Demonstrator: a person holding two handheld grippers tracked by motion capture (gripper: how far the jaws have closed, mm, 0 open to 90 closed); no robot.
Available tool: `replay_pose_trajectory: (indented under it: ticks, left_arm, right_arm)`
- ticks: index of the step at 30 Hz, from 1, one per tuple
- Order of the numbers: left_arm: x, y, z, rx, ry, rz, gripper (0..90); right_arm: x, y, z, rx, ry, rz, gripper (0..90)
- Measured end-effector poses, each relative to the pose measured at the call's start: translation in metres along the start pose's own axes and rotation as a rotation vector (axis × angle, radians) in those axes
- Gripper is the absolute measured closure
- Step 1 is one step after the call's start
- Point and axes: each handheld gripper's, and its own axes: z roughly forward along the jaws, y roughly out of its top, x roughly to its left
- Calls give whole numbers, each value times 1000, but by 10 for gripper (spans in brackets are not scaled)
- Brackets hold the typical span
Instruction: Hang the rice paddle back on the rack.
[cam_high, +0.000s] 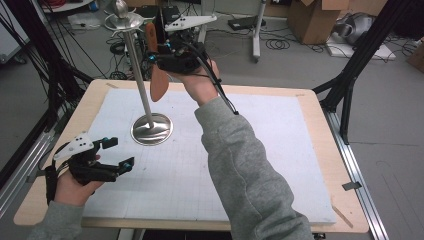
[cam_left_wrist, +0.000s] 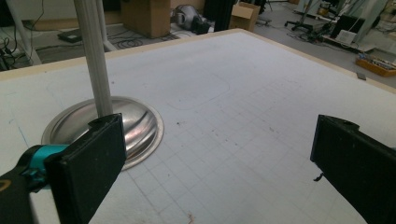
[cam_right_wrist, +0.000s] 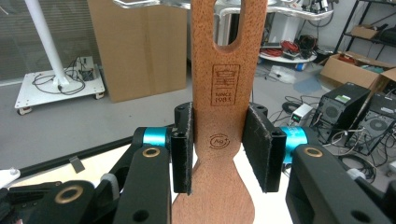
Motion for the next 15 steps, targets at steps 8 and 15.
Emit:
replay_pose_trajectory:
  ticks: [8,15]
  left_arm:
    - [-2,0,1,7,9,6,40]
    - [-4,0,0,8,12,15,40]
  right_arm:
    - [1,2,6,2,0,-2,645]
    - [1,2,13,-5,12,20,645]
